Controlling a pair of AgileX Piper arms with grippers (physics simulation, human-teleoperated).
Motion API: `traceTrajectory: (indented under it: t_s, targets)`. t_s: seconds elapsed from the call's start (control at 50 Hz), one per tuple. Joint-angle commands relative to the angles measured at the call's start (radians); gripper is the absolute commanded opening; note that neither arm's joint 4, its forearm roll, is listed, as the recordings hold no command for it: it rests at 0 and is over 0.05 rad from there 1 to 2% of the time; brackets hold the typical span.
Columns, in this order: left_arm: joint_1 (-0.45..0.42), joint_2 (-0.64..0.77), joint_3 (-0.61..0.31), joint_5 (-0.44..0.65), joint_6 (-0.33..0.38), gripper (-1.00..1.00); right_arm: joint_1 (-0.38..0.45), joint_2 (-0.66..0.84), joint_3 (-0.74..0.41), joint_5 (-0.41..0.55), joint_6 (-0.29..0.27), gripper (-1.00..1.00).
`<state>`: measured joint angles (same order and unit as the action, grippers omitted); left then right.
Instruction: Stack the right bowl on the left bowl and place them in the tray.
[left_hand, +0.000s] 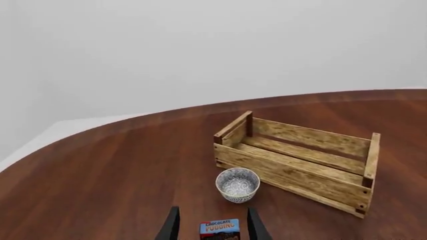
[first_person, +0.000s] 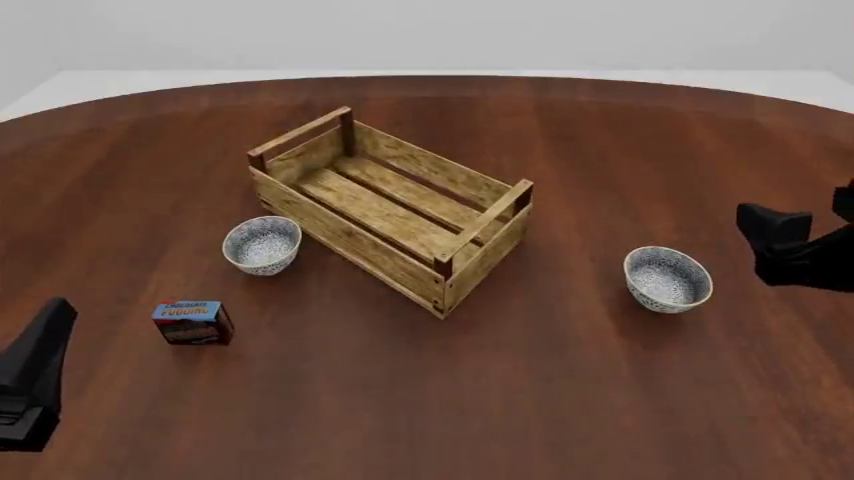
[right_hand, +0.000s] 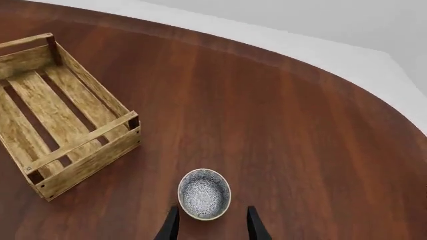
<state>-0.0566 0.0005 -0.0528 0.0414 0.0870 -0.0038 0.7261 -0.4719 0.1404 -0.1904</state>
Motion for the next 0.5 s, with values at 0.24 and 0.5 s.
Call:
traceTrajectory:
  t_s: [0.24, 0.5]
  targets:
    - [-0.004, 0.000, -0.006, 0.006, 0.015, 1.00, -0.064, 0.229, -0.122, 0.043, -0.047, 1.00]
    - [-0.002, 0.000, -0.015, 0.017, 0.005, 1.00, -0.092, 0.439, -0.150, -0.019, -0.067, 1.00]
